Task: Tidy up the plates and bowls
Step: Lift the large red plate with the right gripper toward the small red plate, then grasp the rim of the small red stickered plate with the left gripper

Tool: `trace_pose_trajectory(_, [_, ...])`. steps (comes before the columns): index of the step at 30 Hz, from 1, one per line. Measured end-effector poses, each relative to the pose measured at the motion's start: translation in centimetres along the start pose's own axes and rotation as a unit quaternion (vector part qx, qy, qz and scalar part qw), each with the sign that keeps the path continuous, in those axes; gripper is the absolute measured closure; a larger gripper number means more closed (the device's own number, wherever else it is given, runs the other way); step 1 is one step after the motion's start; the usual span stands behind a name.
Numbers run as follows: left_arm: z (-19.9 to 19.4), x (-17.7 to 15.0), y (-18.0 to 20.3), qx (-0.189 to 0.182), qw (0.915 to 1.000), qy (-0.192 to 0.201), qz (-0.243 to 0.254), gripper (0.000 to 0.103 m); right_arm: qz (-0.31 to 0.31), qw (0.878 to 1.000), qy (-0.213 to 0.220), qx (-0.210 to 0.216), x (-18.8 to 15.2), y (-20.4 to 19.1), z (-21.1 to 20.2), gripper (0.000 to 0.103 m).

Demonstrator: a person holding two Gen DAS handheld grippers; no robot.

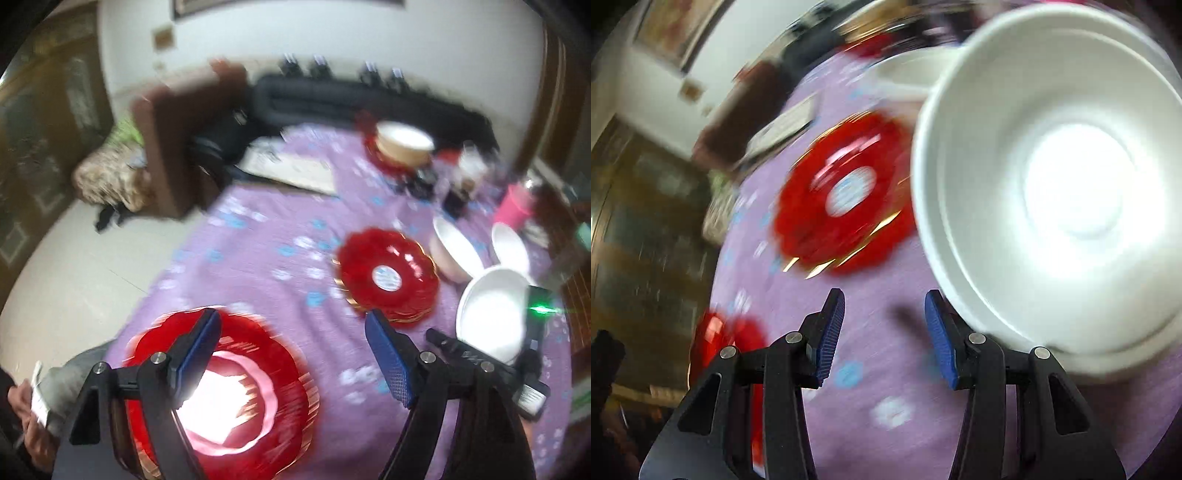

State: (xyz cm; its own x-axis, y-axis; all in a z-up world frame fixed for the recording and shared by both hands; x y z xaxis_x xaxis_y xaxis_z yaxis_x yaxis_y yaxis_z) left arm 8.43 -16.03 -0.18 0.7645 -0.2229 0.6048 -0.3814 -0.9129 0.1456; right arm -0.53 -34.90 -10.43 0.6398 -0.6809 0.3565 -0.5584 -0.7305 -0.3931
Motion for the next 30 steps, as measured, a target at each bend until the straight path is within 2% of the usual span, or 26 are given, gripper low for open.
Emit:
trace_pose_trajectory(2, [4.0, 1.1, 0.8, -0.014, 0.9987, -0.048, -0.014, 0.023, 0.026, 1.000, 0.002, 0.008, 1.5, 1.3, -0.1, 0.057])
trace_pose_trajectory(4, [6.9, 1.4, 1.1, -0.007, 0.9965, -0.080, -0.026, 0.023, 0.024, 0.999, -0.009, 0.029, 2.5, 0.6, 0.0, 0.057])
trace_pose_trajectory(8, [11.5, 2.0, 1.0, 0.018, 0.9907, -0.130, -0.036, 0.023, 0.043, 0.999, -0.009, 0.014, 4.4, -0.4, 0.9, 0.057])
trace_pose_trajectory(14, [15.5, 1.6, 0.4, 0.026, 0.9841, -0.170, -0.042, 0.023, 0.037, 0.999, -0.013, -0.010, 6.0, -1.7, 3.0, 0.057])
trace_pose_trajectory(17, [16.5, 1.0, 0.4, 0.014, 0.9809, -0.186, -0.057, 0.023, 0.035, 0.999, -0.021, -0.017, 6.2, -1.4, 3.9, 0.057])
trace_pose_trajectory(22, [17.3, -0.1, 0.9, -0.003, 0.9768, -0.207, -0.054, 0.024, 0.028, 0.999, -0.002, -0.027, 6.8, -0.9, 3.7, 0.057])
trace_pose_trajectory(25, [17.3, -0.7, 1.2, -0.002, 0.9776, -0.206, -0.045, 0.030, 0.019, 0.999, 0.003, -0.030, 7.1, -1.2, 4.0, 0.057])
trace_pose_trajectory(26, [17.1, -0.7, 1.2, -0.002, 0.9788, -0.199, -0.046, 0.036, 0.014, 0.999, 0.004, -0.031, 7.1, -1.4, 4.1, 0.057])
trace_pose_trajectory(27, [16.8, -0.7, 1.4, -0.005, 0.9796, -0.195, -0.046, 0.048, 0.008, 0.999, 0.005, -0.033, 7.2, -1.5, 4.1, 0.062])
trace_pose_trajectory(28, [16.5, -0.7, 1.5, -0.008, 0.9806, -0.191, -0.044, 0.055, -0.002, 0.999, 0.008, -0.034, 7.1, -1.8, 4.3, 0.078])
trace_pose_trajectory(30, [15.8, -1.0, 2.0, -0.024, 0.9802, -0.191, -0.046, 0.076, -0.015, 0.998, 0.015, -0.052, 7.3, -1.6, 4.6, 0.089])
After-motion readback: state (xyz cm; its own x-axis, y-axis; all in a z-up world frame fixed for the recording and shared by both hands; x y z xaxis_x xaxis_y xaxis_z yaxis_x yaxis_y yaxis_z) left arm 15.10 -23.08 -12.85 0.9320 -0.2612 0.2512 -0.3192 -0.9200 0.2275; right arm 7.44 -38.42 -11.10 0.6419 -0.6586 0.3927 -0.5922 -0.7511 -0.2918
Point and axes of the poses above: each gripper's, at about its wrist camera, not at the fingertips, and z roughly the way its jaws point, y to its right, x to its top, the point moved 10 cm from there along z, roughly the way its jaws point, and after that the axes turned 8 degrees about -x, right-handed, at the moved point
